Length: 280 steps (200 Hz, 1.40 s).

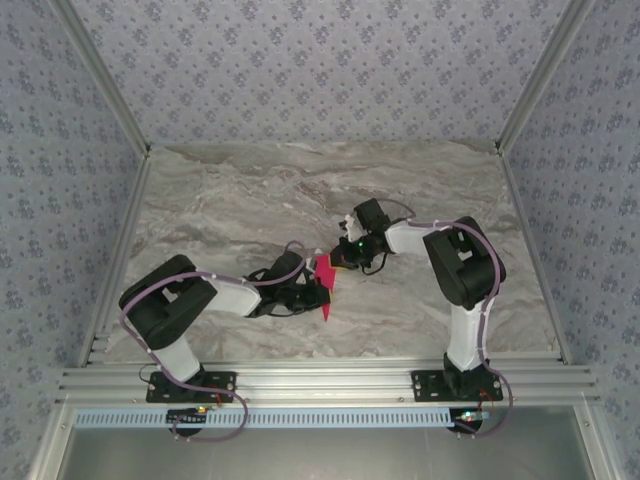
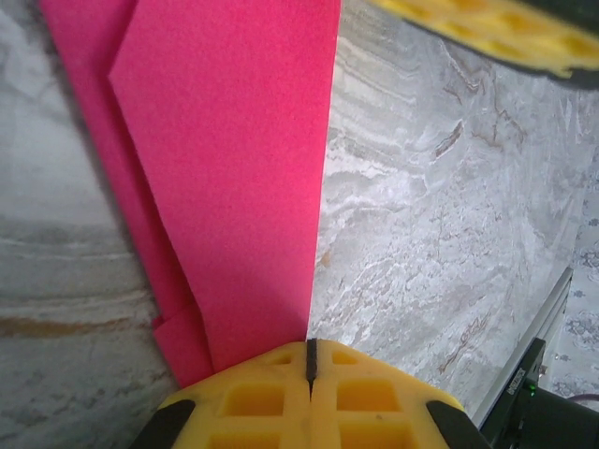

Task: Fold a paper plane with a square sheet of paper (fold left side to right side)
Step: Fold the wing for the fifth time at the center of the table.

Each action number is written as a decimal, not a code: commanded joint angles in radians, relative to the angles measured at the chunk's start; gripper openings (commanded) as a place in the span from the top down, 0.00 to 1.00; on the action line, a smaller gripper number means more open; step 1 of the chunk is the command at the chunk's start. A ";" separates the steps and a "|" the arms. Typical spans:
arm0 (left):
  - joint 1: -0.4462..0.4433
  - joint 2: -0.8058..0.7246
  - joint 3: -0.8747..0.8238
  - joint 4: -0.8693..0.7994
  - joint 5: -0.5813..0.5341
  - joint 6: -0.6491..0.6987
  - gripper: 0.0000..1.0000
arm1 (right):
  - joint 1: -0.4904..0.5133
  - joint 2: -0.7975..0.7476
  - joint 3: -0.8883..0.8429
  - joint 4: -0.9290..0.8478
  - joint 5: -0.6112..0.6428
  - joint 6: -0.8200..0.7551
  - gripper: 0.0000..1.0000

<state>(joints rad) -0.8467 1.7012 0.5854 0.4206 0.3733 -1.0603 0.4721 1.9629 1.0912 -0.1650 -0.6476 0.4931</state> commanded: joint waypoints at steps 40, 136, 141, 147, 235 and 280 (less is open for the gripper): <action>-0.014 0.047 -0.044 -0.156 -0.024 -0.005 1.00 | -0.128 0.102 0.155 -0.019 0.113 -0.073 1.00; -0.014 0.032 -0.013 -0.157 -0.025 0.007 1.00 | -0.026 -0.264 -0.173 0.121 -0.058 0.000 1.00; -0.014 0.032 -0.013 -0.157 -0.026 0.006 1.00 | -0.010 -0.269 -0.192 0.139 -0.060 0.015 1.00; -0.014 0.032 -0.013 -0.157 -0.027 0.008 1.00 | 0.006 -0.268 -0.210 0.160 -0.063 0.032 1.00; -0.014 -0.021 -0.005 -0.146 -0.012 0.026 0.96 | 0.074 -0.082 -0.150 0.083 0.035 0.060 1.00; -0.014 -0.135 0.022 -0.172 0.008 0.033 0.89 | 0.067 -0.038 -0.136 -0.014 0.086 0.047 1.00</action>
<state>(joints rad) -0.8486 1.6398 0.5930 0.3309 0.3698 -1.0477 0.5404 1.8759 0.9497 -0.0834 -0.6502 0.5533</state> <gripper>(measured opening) 0.097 0.055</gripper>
